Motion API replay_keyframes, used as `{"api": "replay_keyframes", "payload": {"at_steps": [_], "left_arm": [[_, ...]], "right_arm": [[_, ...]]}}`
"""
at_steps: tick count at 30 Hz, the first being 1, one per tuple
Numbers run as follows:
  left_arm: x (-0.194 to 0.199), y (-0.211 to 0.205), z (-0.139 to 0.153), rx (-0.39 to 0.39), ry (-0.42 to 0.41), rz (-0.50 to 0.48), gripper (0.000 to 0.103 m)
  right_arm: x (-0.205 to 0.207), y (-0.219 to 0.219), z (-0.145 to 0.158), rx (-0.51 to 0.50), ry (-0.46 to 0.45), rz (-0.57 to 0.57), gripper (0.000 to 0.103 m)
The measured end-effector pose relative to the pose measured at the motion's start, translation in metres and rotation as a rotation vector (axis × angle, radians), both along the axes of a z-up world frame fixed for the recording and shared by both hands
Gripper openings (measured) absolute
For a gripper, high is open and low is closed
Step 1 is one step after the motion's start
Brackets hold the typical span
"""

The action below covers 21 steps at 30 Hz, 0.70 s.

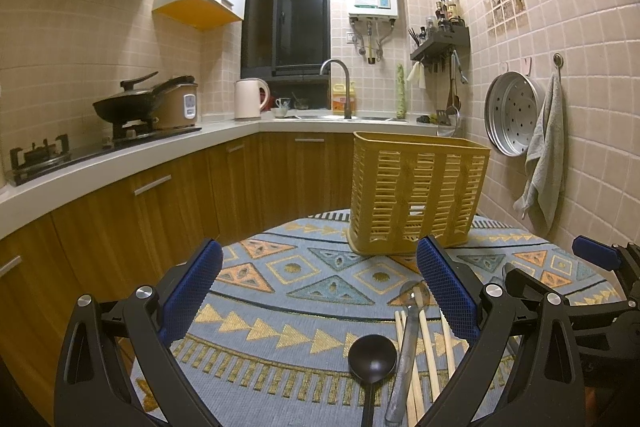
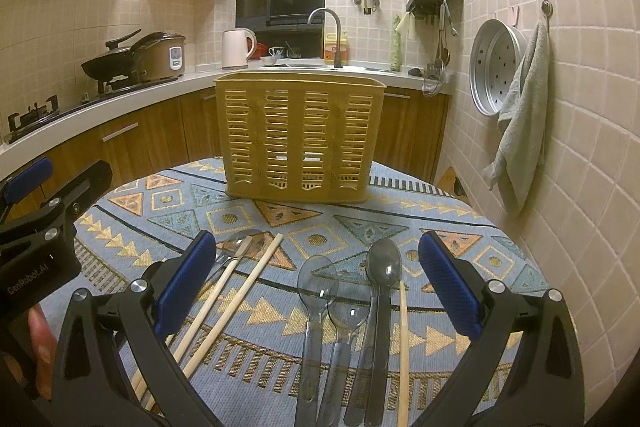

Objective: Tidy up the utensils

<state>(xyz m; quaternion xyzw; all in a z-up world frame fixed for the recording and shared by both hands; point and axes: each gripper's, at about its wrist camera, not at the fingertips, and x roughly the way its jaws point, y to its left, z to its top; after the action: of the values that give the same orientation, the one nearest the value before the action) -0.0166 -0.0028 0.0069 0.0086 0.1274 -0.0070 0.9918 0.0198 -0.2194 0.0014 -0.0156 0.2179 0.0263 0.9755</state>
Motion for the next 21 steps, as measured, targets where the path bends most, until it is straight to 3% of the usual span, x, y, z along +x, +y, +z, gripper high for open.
{"api": "replay_keyframes", "payload": {"at_steps": [5, 8, 13, 18, 21], "left_arm": [[0.001, 0.0, -0.001, -0.005, 0.004, -0.008, 0.095], [0.008, 0.009, -0.002, -0.045, 0.048, -0.022, 0.095], [0.031, 0.035, -0.005, -0.097, 0.228, -0.066, 0.086], [0.057, 0.053, -0.008, -0.137, 0.464, -0.201, 0.065], [0.07, 0.06, -0.018, -0.21, 0.635, -0.319, 0.063]], "right_arm": [[0.002, -0.003, 0.0, 0.019, 0.009, 0.001, 0.097], [0.008, -0.016, 0.002, 0.074, 0.042, -0.028, 0.097], [0.014, -0.036, 0.009, 0.099, 0.094, -0.08, 0.095], [0.02, -0.039, 0.018, 0.054, 0.172, -0.076, 0.088], [0.026, -0.04, 0.02, 0.029, 0.251, -0.05, 0.081]]}}
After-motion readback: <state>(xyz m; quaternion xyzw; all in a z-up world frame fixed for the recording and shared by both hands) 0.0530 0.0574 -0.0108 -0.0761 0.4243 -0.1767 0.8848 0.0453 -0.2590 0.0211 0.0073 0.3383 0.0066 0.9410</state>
